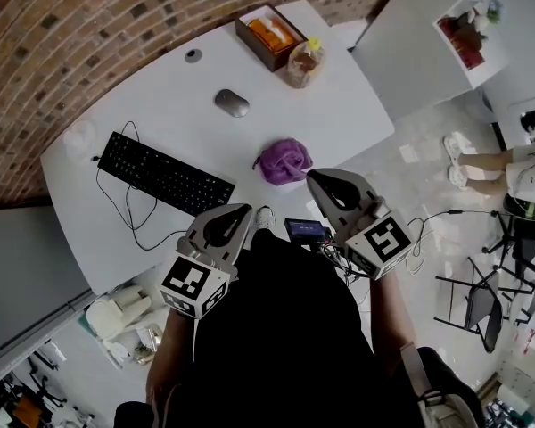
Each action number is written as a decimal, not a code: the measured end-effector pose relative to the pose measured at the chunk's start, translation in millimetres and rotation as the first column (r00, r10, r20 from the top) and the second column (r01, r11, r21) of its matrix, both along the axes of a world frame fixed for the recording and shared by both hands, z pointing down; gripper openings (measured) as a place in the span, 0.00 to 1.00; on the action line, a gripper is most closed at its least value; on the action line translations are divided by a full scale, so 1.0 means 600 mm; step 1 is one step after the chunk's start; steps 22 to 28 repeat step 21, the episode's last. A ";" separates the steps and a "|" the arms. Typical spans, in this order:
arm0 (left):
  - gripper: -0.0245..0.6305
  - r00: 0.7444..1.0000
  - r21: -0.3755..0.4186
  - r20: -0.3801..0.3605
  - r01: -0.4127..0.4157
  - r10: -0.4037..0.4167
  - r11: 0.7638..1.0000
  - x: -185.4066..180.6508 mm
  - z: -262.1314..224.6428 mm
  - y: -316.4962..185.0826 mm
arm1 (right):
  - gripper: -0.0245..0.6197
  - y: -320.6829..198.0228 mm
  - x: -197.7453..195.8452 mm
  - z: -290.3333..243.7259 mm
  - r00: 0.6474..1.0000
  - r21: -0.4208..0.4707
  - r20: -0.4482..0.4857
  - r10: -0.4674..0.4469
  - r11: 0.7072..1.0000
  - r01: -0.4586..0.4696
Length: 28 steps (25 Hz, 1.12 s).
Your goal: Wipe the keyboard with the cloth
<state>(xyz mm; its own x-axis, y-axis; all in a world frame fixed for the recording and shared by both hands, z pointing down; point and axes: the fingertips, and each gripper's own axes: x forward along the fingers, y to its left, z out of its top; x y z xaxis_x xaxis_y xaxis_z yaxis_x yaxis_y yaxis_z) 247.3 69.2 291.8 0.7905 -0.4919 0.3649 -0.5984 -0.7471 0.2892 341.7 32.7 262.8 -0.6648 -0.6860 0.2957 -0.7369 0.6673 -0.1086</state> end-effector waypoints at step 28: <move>0.06 0.999 -0.004 0.014 0.043 -0.043 0.999 -0.036 0.002 -0.032 | 0.07 -0.051 -0.010 -0.007 1.000 -0.008 -0.003 -0.010 1.000 0.010</move>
